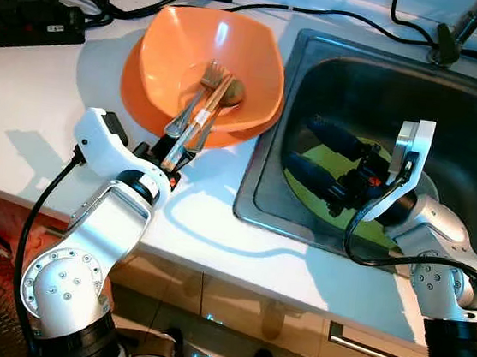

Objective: Kitchen organization

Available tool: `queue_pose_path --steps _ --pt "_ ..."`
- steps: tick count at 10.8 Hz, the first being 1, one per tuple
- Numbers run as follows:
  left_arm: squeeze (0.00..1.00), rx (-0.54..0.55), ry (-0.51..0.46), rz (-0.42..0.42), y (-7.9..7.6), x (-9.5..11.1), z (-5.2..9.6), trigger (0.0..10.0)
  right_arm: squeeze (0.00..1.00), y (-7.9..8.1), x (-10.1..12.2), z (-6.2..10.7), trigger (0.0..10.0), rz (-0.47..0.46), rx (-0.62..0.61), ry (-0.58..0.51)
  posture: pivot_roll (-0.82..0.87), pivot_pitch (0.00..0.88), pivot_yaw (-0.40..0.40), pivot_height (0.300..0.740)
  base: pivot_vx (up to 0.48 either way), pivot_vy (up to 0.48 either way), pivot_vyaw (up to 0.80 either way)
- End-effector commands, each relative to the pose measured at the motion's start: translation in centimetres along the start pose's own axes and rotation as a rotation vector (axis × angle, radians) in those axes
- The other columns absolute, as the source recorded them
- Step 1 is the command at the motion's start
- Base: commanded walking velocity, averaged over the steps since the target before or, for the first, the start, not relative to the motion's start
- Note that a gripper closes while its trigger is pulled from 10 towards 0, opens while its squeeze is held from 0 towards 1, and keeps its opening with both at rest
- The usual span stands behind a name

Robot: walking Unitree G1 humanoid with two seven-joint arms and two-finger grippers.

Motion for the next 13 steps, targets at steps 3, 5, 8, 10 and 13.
queue_pose_path --steps 3,5,8,10,13 --pt "0.0 0.271 0.181 0.012 5.32 -3.94 -0.58 10.0 0.0 -0.06 0.08 0.03 10.0 0.009 -0.002 0.006 0.16 0.27 -0.05 0.74 -0.275 0.0 0.0" --pt "0.0 0.269 0.185 0.011 5.23 -4.02 -0.61 10.0 0.0 -0.05 0.07 0.07 10.0 0.008 -0.003 0.006 0.15 0.27 -0.049 0.74 -0.302 0.0 0.0" --pt "0.0 0.274 0.169 -0.002 5.26 -3.78 -0.69 10.0 0.0 -0.1 0.07 0.09 10.0 0.009 -0.005 0.007 0.15 0.269 -0.05 0.74 -0.08 0.0 0.0" --pt "0.0 0.263 0.153 -0.007 4.96 -3.52 -0.81 10.0 0.0 -0.12 0.05 0.12 10.0 0.009 -0.007 0.008 0.15 0.269 -0.05 0.74 0.0 0.0 0.0" --pt "0.0 0.25 0.123 -0.019 4.52 -3.05 -1.04 10.0 0.0 -0.06 -0.07 0.18 10.0 0.008 -0.011 0.008 0.15 0.26 -0.048 0.74 0.0 0.0 0.0"
Point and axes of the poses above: a point about 5 cm out from each wrist's last joint towards the gripper, its own z axis pointing back from the gripper into the wrist, its own x axis along the axis of the wrist's last joint, y = z × x, the point moved 3 cm from there along -z, pointing out of the wrist towards the gripper, and after that the axes turned 3 degrees about z, right-handed, at the moved point
